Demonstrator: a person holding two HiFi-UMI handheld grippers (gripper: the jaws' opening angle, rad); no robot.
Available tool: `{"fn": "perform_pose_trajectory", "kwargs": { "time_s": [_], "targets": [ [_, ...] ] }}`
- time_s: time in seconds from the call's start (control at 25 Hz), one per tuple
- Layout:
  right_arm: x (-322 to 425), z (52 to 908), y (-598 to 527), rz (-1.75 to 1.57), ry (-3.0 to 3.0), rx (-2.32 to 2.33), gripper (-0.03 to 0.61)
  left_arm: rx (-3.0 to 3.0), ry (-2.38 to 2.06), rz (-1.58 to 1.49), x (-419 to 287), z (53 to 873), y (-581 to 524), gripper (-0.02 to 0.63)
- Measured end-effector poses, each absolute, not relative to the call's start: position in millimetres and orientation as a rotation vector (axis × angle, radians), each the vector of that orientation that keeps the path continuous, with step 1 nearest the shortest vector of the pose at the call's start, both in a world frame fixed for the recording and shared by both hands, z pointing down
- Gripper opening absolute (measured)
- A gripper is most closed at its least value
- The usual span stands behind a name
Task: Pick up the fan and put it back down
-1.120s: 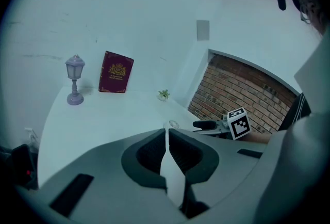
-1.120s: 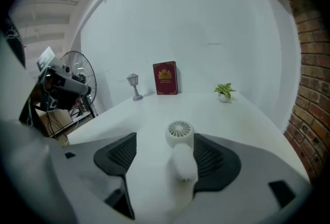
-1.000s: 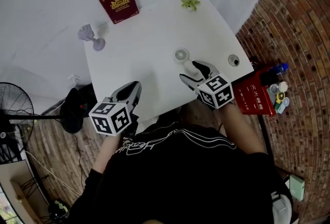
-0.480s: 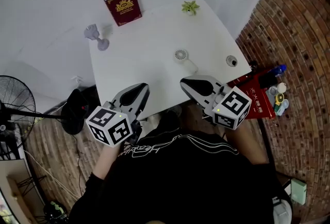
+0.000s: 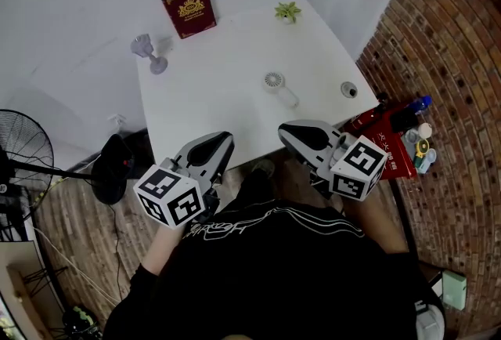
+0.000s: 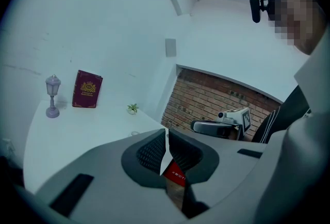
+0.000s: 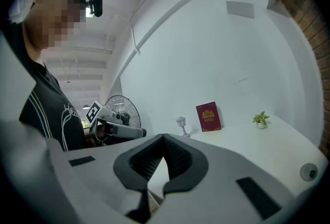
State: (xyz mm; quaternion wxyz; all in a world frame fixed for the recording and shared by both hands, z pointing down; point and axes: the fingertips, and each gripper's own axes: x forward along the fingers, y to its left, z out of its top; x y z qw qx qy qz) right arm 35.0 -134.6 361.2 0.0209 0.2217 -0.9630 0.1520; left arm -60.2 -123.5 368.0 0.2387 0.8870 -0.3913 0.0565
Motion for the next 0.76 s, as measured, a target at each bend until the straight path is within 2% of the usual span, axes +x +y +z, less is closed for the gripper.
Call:
{"fn": "perform_pose_trajectory", "kwargs": {
  "time_s": [0.76],
  "targets": [
    [24.7, 377.2, -140.2, 0.510, -2.956, 0.699, 0.002, 2.366, -1.112, 0.174, -78.6, 389.0, -132.4, 0.043]
  ]
}}
